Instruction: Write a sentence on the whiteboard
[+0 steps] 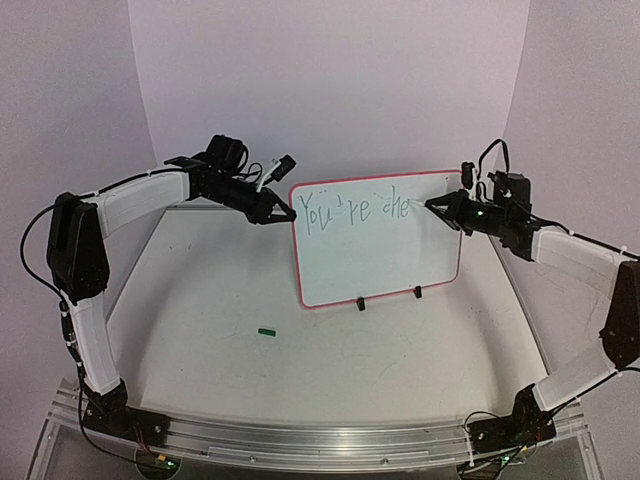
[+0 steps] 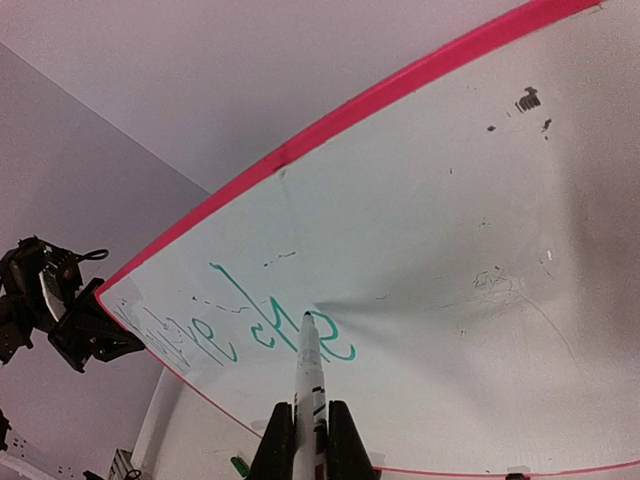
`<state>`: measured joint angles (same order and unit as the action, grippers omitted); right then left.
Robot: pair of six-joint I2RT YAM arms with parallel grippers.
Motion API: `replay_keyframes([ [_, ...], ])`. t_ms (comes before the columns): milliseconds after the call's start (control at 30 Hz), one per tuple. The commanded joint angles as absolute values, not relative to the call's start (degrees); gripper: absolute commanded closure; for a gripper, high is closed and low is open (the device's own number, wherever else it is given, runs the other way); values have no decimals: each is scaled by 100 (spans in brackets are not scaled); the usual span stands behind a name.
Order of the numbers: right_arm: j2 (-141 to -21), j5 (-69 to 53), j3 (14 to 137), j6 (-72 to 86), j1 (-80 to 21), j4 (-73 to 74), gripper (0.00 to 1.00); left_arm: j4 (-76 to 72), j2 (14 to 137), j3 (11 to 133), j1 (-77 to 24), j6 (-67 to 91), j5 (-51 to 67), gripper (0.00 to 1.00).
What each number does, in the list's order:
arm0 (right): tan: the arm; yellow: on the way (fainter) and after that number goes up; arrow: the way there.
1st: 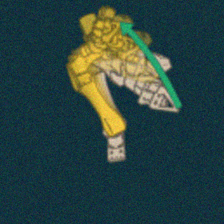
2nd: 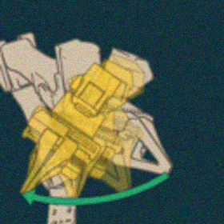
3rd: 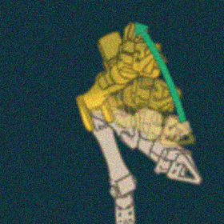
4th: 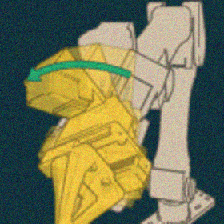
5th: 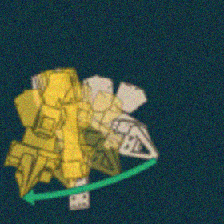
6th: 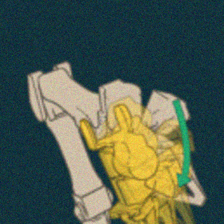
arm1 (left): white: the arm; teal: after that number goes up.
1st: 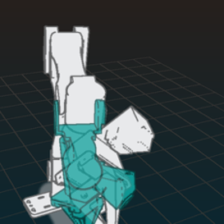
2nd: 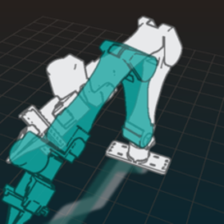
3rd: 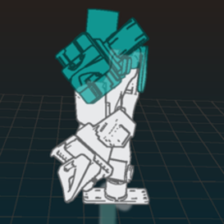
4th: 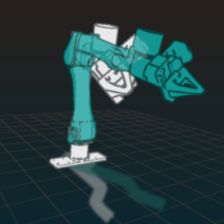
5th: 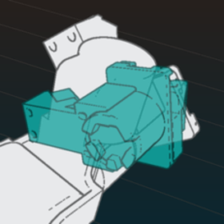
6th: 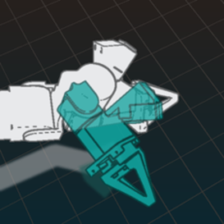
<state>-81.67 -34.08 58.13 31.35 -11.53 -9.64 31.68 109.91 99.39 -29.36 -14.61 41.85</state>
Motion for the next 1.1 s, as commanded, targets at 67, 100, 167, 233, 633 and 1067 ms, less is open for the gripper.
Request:
replay_keyframes([
  [67,-8323,-3396,6160,3141,-1134,-1204,100,3483,11116,10024,-3006,-1681,3859,100],
  [100,-8331,-3357,6159,3147,-1134,-1206,100,3484,11113,10028,-3007,-1677,3858,100],
  [167,-8317,-3252,6136,3172,-1134,-1213,100,3481,11113,10020,-3008,-1671,3862,100],
  [233,-8265,-3120,6078,3194,-1134,-1208,100,3482,11109,10012,-3006,-1678,3863,100],
  [633,-8090,-2995,5740,3276,-1134,-1196,100,3473,11080,9976,-3006,-1707,3871,100],
  [1067,-8071,-3094,5346,3336,-1134,-1180,100,3454,11060,9941,-3006,-1709,3885,100],
])
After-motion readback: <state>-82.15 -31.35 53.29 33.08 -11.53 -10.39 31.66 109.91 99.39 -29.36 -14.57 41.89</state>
